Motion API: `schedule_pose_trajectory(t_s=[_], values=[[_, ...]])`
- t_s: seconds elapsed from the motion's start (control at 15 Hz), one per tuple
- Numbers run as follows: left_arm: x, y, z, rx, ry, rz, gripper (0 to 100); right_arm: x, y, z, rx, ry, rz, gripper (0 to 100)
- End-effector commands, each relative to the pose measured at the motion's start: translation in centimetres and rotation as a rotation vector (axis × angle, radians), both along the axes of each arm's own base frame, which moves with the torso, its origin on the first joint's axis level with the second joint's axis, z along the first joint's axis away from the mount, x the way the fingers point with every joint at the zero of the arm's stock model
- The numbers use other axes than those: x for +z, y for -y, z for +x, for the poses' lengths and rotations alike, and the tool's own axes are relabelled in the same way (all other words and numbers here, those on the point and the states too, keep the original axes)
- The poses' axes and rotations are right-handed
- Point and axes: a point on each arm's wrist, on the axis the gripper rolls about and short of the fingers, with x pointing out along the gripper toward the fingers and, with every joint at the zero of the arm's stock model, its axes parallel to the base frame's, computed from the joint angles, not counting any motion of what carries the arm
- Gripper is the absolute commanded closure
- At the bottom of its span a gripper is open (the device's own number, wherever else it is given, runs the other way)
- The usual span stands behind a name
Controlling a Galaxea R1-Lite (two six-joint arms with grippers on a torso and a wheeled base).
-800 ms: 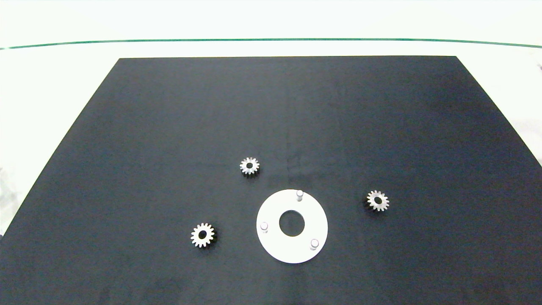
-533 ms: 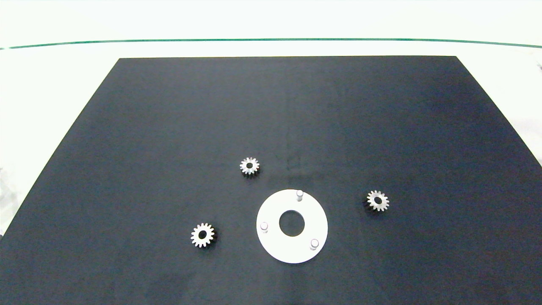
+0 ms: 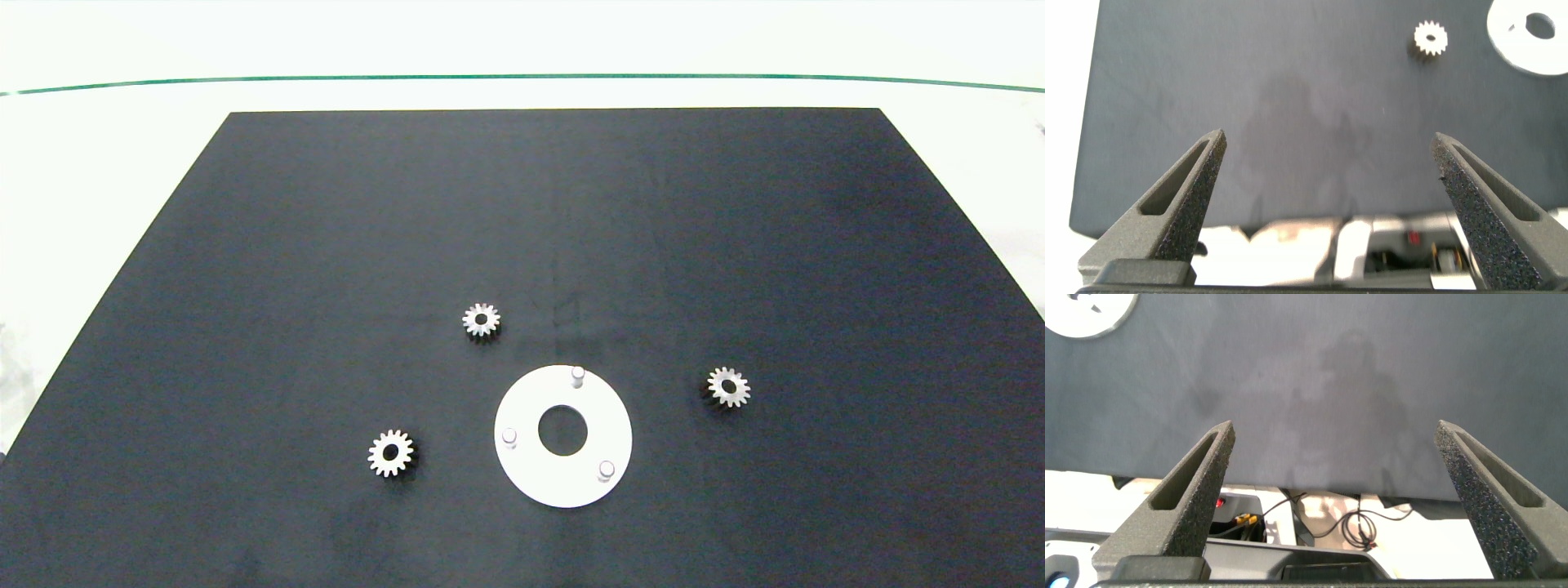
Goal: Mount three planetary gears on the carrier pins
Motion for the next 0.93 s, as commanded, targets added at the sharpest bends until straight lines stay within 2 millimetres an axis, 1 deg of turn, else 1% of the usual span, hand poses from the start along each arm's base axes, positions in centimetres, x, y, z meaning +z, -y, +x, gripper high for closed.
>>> schedule_pose_trajectory(t_s=[0.07, 0.13, 0.2, 0.33, 0.53, 0.67, 0.73, 0.93], values=[[3.6, -0.2, 0.4, -0.027, -0.151, 0.011, 0, 4.5, -0.2, 2.9, 0.021, -0.124, -0.024, 0], [4.9, -0.5, 0.6, -0.068, -0.215, 0.018, 0, 5.3, -0.3, 4.1, 0.031, -0.196, -0.043, 0], [5.8, -0.5, 1.0, -0.080, -0.257, 0.022, 0, 6.1, -0.4, 5.0, 0.036, -0.266, -0.055, 0], [7.4, -0.3, 2.8, -0.082, -0.313, 0.029, 0, 7.7, -0.9, 7.4, 0.065, -0.421, -0.076, 0], [8.8, 0.0, 5.3, -0.084, -0.392, 0.039, 0, 8.9, -1.6, 11.0, 0.103, -0.523, -0.076, 0], [9.0, 0.2, 6.8, -0.096, -0.450, 0.048, 0, 9.5, -2.2, 13.4, 0.151, -0.575, -0.056, 0], [9.0, 0.3, 7.3, -0.104, -0.467, 0.050, 0, 9.6, -2.5, 14.6, 0.171, -0.603, -0.076, 0], [9.0, 0.4, 8.3, -0.105, -0.506, 0.054, 0, 9.6, -3.5, 17.3, 0.210, -0.665, -0.102, 0]])
